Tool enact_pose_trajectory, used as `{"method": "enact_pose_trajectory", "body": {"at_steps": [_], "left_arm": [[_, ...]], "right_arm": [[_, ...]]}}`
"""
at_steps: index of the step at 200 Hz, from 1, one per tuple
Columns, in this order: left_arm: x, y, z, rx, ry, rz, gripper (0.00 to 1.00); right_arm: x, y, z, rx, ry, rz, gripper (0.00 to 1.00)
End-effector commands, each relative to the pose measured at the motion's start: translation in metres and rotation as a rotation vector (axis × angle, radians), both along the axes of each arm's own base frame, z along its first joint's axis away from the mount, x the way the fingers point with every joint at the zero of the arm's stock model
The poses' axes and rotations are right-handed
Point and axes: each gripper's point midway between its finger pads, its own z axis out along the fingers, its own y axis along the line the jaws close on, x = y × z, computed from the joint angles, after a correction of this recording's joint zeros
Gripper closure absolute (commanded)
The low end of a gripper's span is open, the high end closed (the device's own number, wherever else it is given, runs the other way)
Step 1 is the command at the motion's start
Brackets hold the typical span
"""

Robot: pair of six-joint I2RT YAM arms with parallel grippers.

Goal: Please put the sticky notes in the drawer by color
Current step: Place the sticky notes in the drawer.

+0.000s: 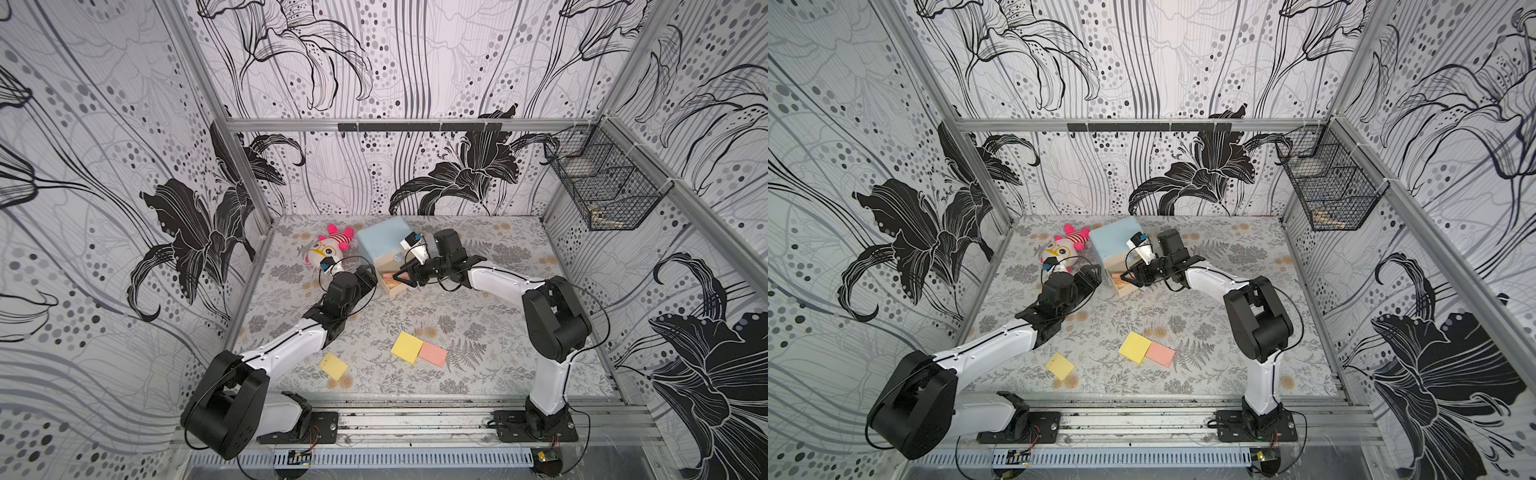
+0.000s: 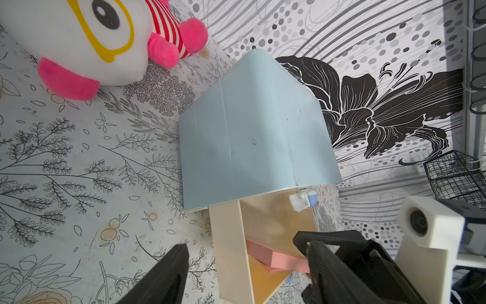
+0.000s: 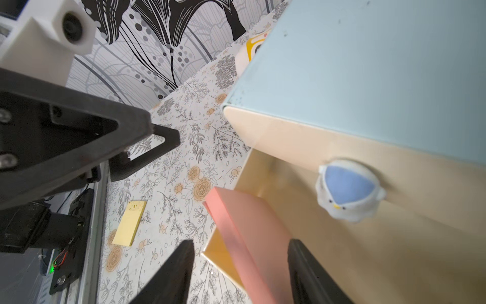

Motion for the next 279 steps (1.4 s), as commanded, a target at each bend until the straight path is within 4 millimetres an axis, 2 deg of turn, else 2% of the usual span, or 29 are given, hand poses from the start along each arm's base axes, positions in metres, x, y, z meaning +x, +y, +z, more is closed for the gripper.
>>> {"method": "enact_pose_trajectory", "body": {"at_steps": [1,23,49,118,139,172,226,279], "left_arm": [[0.005,-0.003,0.004,-0.016,-0.027,-0.016,0.23],[0.006,-0.005,0.003,-0.014,-0.024,-0.026,0.23],[0.007,-0.007,0.001,-0.012,-0.023,-0.032,0.23],[0.007,-0.008,-0.004,-0.005,-0.012,-0.038,0.23],[0.007,-0.007,-0.005,-0.002,-0.011,-0.036,0.24],[0.006,-0.007,-0.008,0.001,-0.005,-0.037,0.24],[0.006,-0.008,-0.013,0.006,0.002,-0.041,0.24],[0.006,-0.009,-0.017,0.001,0.010,-0.046,0.23]], "right_arm": [[-0.016,-0.005,0.020,-0.001,-0.040,0.028,0.42],[-0.024,-0.009,0.027,0.006,-0.048,0.039,0.45],[-0.030,-0.011,0.026,-0.004,-0.039,0.048,0.49],[-0.015,0.002,0.032,0.006,0.004,-0.014,0.78],[-0.013,0.011,0.030,0.008,0.012,-0.015,0.79],[-0.004,0.014,0.015,-0.017,0.051,-0.041,0.83],[-0.002,0.008,-0.014,-0.078,0.107,-0.079,0.87],[-0.008,0.000,-0.026,-0.113,0.117,-0.094,0.87]]}}
